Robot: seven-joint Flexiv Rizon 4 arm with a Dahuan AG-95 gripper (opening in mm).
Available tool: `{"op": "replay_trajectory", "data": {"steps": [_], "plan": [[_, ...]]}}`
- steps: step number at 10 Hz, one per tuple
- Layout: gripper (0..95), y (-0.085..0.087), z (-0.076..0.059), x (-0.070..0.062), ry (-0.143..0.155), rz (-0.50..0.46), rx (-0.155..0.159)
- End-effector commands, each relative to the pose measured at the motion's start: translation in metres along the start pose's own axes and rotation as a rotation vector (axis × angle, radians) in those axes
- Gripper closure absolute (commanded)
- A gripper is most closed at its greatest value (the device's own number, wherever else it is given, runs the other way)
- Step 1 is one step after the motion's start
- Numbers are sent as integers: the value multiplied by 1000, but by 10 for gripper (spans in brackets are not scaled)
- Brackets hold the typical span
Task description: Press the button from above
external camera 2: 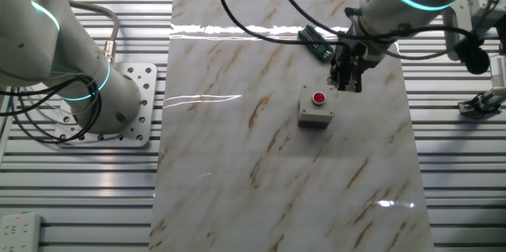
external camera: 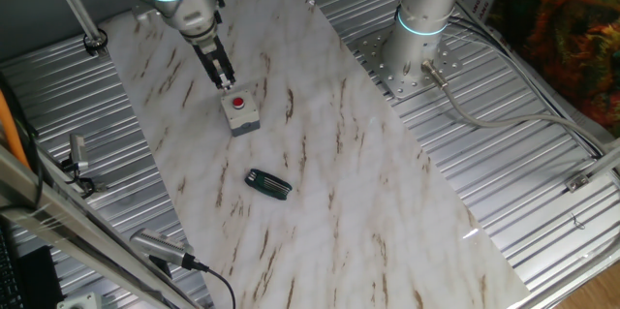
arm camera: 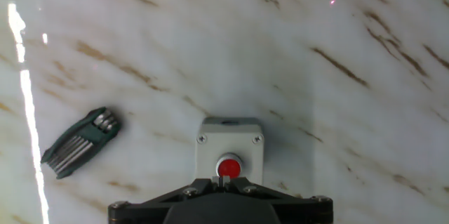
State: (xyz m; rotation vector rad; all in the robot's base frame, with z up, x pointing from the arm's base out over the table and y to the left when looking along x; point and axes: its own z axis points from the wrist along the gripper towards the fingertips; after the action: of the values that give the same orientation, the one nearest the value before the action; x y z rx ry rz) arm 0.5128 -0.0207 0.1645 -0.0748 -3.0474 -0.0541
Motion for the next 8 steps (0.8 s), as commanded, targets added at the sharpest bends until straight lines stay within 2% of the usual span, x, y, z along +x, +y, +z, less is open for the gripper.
{"op": "replay_trajectory", "data": {"steps": [1, 4, 8], "plan": [[950, 0, 2, -3, 6, -1, 4], [950, -1, 4, -4, -3, -1, -2], [950, -1, 8, -5, 4, -4, -6]]}}
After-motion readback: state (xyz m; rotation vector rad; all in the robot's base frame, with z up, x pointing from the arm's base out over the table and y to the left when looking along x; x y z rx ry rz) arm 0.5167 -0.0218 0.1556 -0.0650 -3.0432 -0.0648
